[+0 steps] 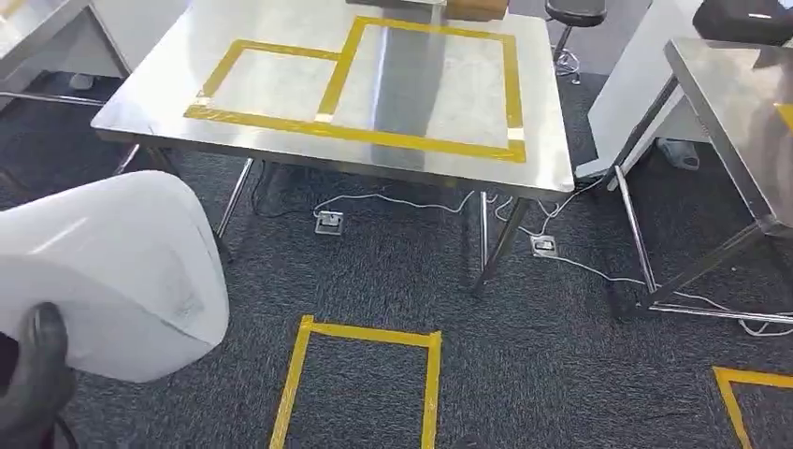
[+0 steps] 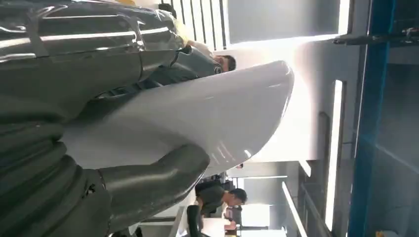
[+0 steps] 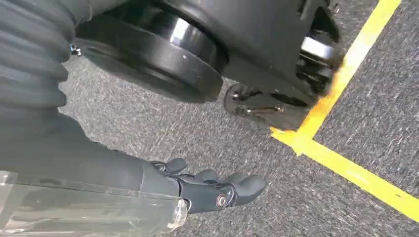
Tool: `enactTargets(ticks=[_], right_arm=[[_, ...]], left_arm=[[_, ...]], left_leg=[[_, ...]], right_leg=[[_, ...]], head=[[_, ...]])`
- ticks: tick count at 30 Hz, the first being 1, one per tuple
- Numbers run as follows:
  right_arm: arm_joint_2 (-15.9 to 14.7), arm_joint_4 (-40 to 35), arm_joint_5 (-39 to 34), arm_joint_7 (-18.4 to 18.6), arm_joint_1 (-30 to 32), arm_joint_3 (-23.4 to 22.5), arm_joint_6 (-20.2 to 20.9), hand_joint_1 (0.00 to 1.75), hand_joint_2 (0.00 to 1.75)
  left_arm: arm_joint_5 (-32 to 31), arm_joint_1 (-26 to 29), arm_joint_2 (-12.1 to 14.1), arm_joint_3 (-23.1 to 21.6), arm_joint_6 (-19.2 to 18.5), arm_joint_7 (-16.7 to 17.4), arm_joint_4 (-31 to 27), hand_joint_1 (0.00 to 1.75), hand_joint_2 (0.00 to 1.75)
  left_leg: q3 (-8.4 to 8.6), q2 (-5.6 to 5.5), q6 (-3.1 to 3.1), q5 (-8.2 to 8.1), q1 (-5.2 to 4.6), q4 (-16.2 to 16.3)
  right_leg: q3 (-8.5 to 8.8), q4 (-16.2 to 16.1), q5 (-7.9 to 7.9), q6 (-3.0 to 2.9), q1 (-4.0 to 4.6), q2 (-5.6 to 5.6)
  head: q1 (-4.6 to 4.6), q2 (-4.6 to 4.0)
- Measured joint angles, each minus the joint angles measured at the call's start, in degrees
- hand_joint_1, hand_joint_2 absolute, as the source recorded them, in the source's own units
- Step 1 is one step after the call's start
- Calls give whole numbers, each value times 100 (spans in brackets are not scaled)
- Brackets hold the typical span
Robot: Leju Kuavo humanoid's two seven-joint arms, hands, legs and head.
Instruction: Take the parts from the cabinet and place them on the table.
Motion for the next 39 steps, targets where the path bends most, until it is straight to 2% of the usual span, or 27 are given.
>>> enactTargets(ticks=[1,2,3,4,6,7,8,9,11,13,16,17,19,21,23,24,26,28,29,31,32,33,34,36,37,38,39], right_arm=[[0,0,0,0,9,2,0,0,175],[0,0,0,0,16,2,0,0,175],[2,0,0,0,15,2,2,0,175],[2,0,0,0,9,2,2,0,175],[2,-2,0,-2,10,2,0,0,175],[-7,0,0,0,9,2,0,0,175],[-11,0,0,0,7,2,0,0,175],[-11,0,0,-2,-3,2,0,0,175],[-11,0,0,-2,10,2,0,0,175],[-15,0,0,-2,8,2,0,0,175],[-2,0,-9,-2,-1,7,2,0,175],[2,0,-20,-2,5,7,4,0,175],[-4,0,-74,-11,12,4,9,0,175],[-20,-2,-94,-24,6,4,20,0,175],[-39,0,-122,-46,-4,2,24,0,175],[-39,0,-122,-52,1,4,28,0,175],[-44,0,-127,-55,6,4,28,0,175],[-57,0,-129,-57,2,4,24,0,175],[-55,0,-131,-57,-3,4,22,0,175],[-50,0,-133,-57,1,7,22,0,175],[-48,0,-136,-57,10,7,22,0,175],[-48,0,-138,-57,18,7,24,0,175],[-48,0,-138,-57,16,7,24,0,175],[-50,0,-136,-57,11,7,24,0,175],[-55,0,-136,-57,11,7,24,0,175],[-92,2,-136,-57,10,7,24,0,175],[-81,0,-136,-57,7,9,31,0,175]], left_arm=[[0,2,0,0,0,2,2,175,175],[0,2,-2,0,0,2,2,175,175],[0,2,-2,0,0,2,0,175,175],[0,1,-2,0,0,2,0,175,175],[0,-1,-2,0,0,0,0,175,175],[0,0,-2,0,0,0,0,175,175],[0,-1,-2,0,0,0,0,175,175],[0,3,-2,0,0,0,0,175,175],[0,-1,-2,2,0,0,0,175,175],[0,-2,0,7,0,0,-2,175,175],[-2,-3,4,7,-4,2,4,175,175],[-7,-3,4,4,-4,2,4,175,175],[-61,-3,4,-6,-4,0,4,175,175],[-122,-11,-4,-24,-4,0,4,175,175],[-160,-21,-11,-46,-4,4,11,175,175],[-170,-22,-11,-55,-2,15,7,175,175],[-184,-23,-15,-63,9,20,4,175,175],[-186,-23,-15,-70,7,28,0,175,175],[-186,-25,-15,-70,9,28,0,175,175],[-186,-24,-15,-72,9,31,2,175,175],[-186,-23,-15,-74,9,33,2,175,175],[-186,-23,-15,-77,9,35,2,175,175],[-186,-23,-15,-76,9,35,2,175,175],[-186,-26,-15,-79,9,35,0,175,175],[-188,-26,-15,-79,9,35,0,175,175],[-188,-25,-18,-79,9,35,0,175,175],[-188,-19,-17,-81,15,35,2,175,175]], left_leg=[[0,3,8,-5,-4,2],[4,2,12,-8,-7,2],[16,-4,16,-13,-17,2],[28,-11,21,-19,-31,2],[62,-23,20,-33,-60,-1],[58,-23,15,-34,-46,-12],[28,-37,-5,-32,-59,-7],[3,-33,-41,-19,-41,-7],[18,-23,-103,1,-36,-52],[7,-23,-152,-124,-53,52],[-582,-29,-206,-679,-32,1206],[-756,-29,-227,-741,-32,1494],[-719,-20,-253,-442,-26,1318],[-291,-1,-277,111,0,404],[-125,15,-249,33,-13,77],[-144,11,-153,23,-18,119],[-148,-1,-93,12,-36,117],[-120,0,-39,14,5,95],[-108,7,-11,4,8,95],[-102,14,14,-10,-1,95],[-97,13,25,-18,-6,96],[-82,6,33,-27,-13,96],[-64,-2,40,-39,-24,96],[-13,-22,37,-62,-60,94],[12,-27,31,-74,-65,84],[9,-27,12,-86,-78,76],[-6,-42,-15,-74,-39,65]], right_leg=[[-216,460,-166,14,-7,0],[-331,687,-192,11,-4,0],[-319,631,-59,-10,-3,0],[-210,352,168,-42,-3,0],[183,-603,722,-163,30,9],[324,-904,729,-253,65,12],[329,-995,744,-276,80,5],[350,-1043,705,-303,106,4],[351,-1081,710,-320,111,6],[496,-1319,806,-308,45,-18],[509,-1322,805,-337,51,-20],[508,-1307,792,-336,51,-22],[517,-1262,747,-313,40,-18],[525,-1159,659,-252,12,3],[471,-1008,566,-162,56,27],[462,-1027,569,-146,54,26],[485,-1038,567,-139,47,23],[455,-922,441,-67,42,22],[340,-652,282,-28,27,20],[-116,283,-126,19,-7,17],[-303,627,-218,22,-6,15],[-390,742,-166,12,-3,15],[-356,601,15,-16,-3,15],[-47,-233,591,-135,22,20],[145,-746,828,-243,71,25],[213,-824,739,-327,94,17],[247,-935,748,-350,117,18]], head=[[19,0],[43,0],[78,0],[109,0],[157,0],[162,0],[127,0],[175,0],[190,0],[144,0],[24,0],[-5,0],[-61,0],[-116,0],[-215,0],[-191,0],[-120,0],[-107,0],[-53,0],[9,0],[26,0],[52,0],[87,0],[146,0],[166,0],[126,0],[138,0]])
